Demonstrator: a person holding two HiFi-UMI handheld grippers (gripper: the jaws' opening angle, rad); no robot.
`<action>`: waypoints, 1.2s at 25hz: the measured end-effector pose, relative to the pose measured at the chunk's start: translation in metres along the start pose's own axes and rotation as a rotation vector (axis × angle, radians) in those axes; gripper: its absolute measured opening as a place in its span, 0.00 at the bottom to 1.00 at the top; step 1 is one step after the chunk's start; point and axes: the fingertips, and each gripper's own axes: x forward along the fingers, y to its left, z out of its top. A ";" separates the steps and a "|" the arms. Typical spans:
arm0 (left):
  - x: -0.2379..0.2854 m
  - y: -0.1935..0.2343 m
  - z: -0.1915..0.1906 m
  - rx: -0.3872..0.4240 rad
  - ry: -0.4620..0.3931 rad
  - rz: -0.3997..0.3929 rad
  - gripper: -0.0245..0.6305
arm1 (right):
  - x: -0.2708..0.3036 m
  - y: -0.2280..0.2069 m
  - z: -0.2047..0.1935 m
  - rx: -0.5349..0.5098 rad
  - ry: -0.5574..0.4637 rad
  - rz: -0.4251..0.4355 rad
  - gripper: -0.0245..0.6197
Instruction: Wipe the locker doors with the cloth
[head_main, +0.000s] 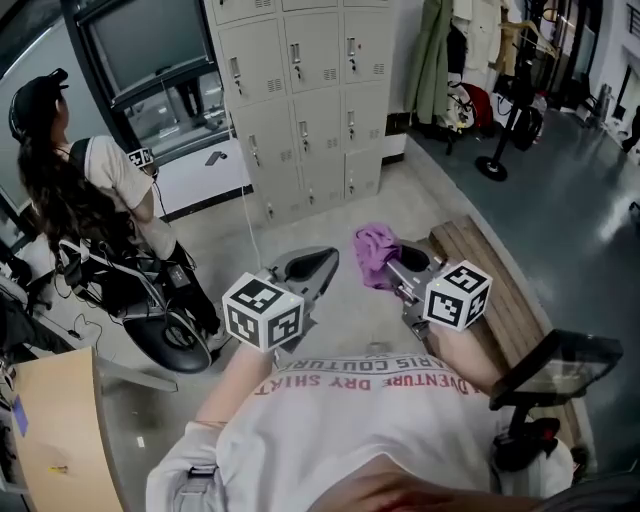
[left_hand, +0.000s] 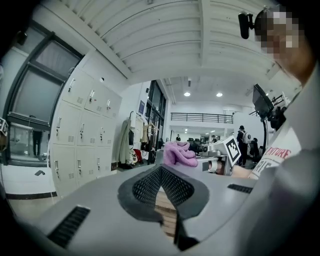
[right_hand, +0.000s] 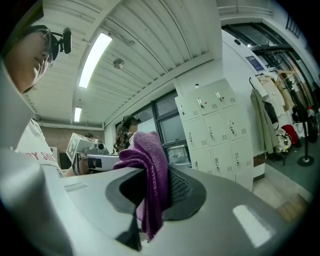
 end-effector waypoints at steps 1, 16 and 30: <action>0.001 0.002 0.001 0.000 0.000 0.000 0.04 | 0.002 -0.001 0.002 0.005 0.000 0.004 0.12; 0.103 0.134 0.001 -0.061 0.040 0.054 0.04 | 0.102 -0.128 0.021 0.059 -0.021 0.104 0.12; 0.343 0.388 0.087 -0.056 0.021 0.156 0.04 | 0.298 -0.429 0.113 -0.008 0.026 0.116 0.12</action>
